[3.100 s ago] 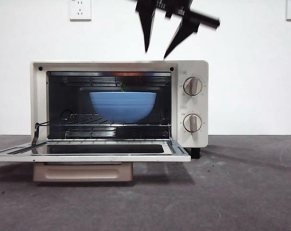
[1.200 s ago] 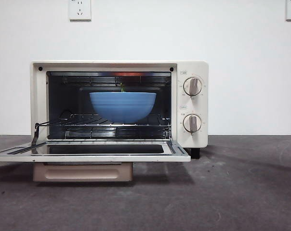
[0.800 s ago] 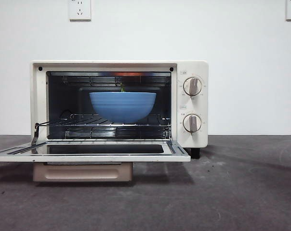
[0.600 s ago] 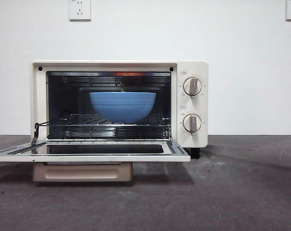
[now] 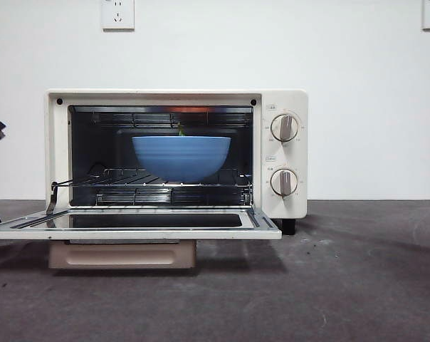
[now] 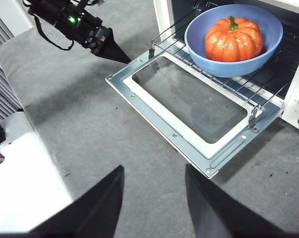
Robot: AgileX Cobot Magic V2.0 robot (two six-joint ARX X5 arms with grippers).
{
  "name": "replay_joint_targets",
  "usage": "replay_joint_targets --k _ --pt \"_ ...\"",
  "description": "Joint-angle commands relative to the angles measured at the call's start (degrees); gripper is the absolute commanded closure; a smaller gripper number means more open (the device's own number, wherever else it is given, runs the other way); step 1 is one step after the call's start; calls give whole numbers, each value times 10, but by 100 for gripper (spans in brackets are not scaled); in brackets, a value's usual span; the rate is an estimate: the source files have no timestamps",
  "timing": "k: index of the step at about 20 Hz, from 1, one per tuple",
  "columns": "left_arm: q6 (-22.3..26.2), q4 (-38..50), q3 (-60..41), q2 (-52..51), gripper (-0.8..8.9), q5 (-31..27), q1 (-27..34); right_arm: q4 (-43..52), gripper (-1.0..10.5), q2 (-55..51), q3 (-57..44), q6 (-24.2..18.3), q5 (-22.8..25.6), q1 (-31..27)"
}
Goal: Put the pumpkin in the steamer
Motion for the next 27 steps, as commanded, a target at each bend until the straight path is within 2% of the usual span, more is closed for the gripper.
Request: replay_joint_targets --k 1,6,14,21,27 --pt "10 16 2 27 799 20 1 5 748 2 4 -4 -2 5" --pt "9 26 2 64 799 41 1 5 748 2 4 -1 -2 5" --pt "6 27 2 65 799 114 1 6 748 2 4 0 -2 5" --pt "-26 59 2 65 799 183 1 6 748 2 4 0 0 5" --pt "-75 116 3 65 799 214 11 6 748 2 4 2 0 5"
